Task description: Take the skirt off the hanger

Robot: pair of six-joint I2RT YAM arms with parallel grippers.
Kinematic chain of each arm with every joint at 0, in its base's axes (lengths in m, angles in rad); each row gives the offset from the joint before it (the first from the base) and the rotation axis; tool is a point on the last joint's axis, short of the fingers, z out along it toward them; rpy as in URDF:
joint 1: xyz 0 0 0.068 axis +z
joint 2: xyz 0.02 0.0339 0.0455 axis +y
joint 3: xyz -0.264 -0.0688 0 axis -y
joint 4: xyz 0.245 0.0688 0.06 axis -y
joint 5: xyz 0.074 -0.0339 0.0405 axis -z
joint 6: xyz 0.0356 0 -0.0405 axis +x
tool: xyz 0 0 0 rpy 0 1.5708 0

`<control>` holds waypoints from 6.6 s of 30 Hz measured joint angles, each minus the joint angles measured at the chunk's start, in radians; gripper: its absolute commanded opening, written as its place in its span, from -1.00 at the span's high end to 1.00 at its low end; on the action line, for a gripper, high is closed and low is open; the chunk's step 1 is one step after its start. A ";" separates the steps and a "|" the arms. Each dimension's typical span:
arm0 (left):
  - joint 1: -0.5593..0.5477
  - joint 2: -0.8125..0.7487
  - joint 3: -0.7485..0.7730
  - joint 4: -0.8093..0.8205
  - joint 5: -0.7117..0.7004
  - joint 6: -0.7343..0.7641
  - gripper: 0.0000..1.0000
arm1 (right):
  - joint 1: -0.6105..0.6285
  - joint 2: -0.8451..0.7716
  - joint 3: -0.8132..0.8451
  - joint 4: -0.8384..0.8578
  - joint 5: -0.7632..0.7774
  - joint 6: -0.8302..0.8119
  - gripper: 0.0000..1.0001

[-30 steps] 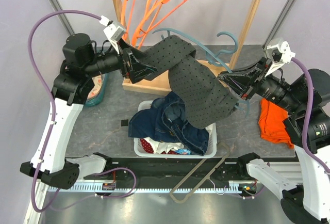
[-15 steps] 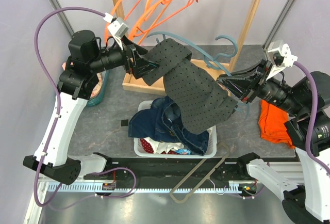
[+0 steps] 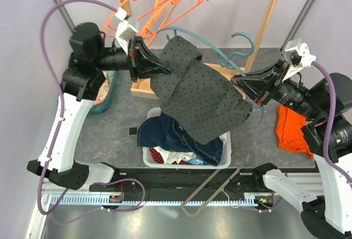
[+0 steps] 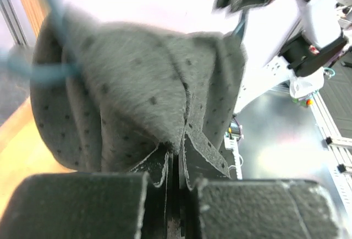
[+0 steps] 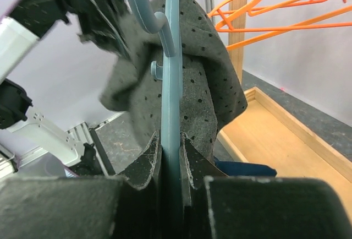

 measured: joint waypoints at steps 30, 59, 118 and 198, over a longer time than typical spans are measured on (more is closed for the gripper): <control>-0.002 -0.082 -0.019 0.005 -0.196 0.008 -0.99 | 0.013 0.092 0.016 -0.166 0.177 -0.083 1.00; -0.113 -0.078 -0.145 -0.087 -0.384 0.163 0.61 | 0.014 0.066 0.121 -0.025 -0.055 0.030 1.00; -0.219 0.000 -0.119 -0.213 -0.581 0.232 0.97 | 0.002 0.439 0.260 -0.173 0.701 -0.025 1.00; 0.433 -0.294 -0.531 -0.220 -0.712 0.383 -0.79 | 0.053 0.088 -0.289 -0.114 0.784 0.024 -0.96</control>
